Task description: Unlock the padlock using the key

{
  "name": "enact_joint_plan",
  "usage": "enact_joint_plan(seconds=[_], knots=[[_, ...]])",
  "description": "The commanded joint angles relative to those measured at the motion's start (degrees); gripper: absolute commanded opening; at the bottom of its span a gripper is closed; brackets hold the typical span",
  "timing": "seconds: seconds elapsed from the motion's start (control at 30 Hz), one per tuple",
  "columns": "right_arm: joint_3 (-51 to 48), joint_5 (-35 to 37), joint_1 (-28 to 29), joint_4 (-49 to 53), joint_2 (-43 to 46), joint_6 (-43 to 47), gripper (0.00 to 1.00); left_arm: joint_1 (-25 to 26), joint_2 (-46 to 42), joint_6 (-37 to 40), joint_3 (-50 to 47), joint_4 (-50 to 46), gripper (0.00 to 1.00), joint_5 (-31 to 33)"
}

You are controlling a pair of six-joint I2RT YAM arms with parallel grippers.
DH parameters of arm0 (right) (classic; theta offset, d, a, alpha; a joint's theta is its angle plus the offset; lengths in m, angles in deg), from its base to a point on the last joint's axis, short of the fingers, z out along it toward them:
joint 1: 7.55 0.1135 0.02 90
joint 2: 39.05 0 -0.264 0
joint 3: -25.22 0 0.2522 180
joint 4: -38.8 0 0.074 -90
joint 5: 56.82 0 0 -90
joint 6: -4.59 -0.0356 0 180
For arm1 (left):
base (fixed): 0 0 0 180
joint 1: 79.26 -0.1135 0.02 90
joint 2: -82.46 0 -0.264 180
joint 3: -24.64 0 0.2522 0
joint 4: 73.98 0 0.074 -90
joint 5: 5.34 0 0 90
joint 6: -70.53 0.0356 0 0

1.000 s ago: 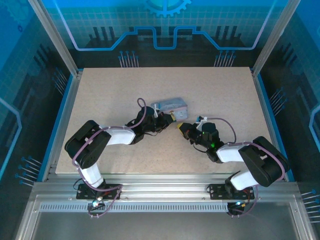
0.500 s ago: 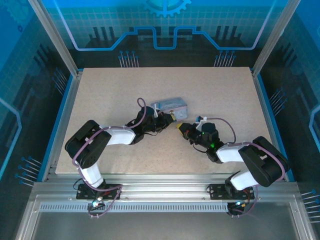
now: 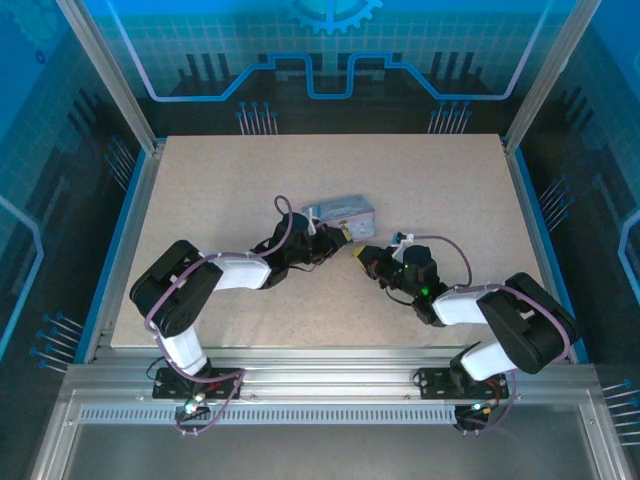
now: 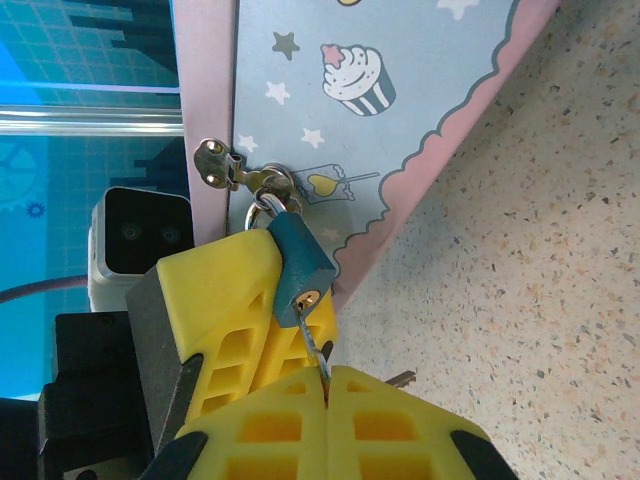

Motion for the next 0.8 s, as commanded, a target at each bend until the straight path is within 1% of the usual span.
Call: enact_joint_plan(seconds=[0.0, 0.4, 0.77], knots=[[1.0, 0.4, 0.5, -0.8, -0.4, 1.1, 0.00, -0.3, 0.8, -0.6, -0.3, 3.2, 0.00, -1.3], [0.8, 1.1, 0.6, -1.5, 0.0, 1.4, 0.00, -0.4, 0.7, -0.9, -0.5, 3.8, 0.00, -1.4], [2.3, 1.4, 0.6, -2.3, -1.5, 1.5, 0.00, -0.3, 0.9, -1.3, -0.8, 4.6, 0.00, -1.9]])
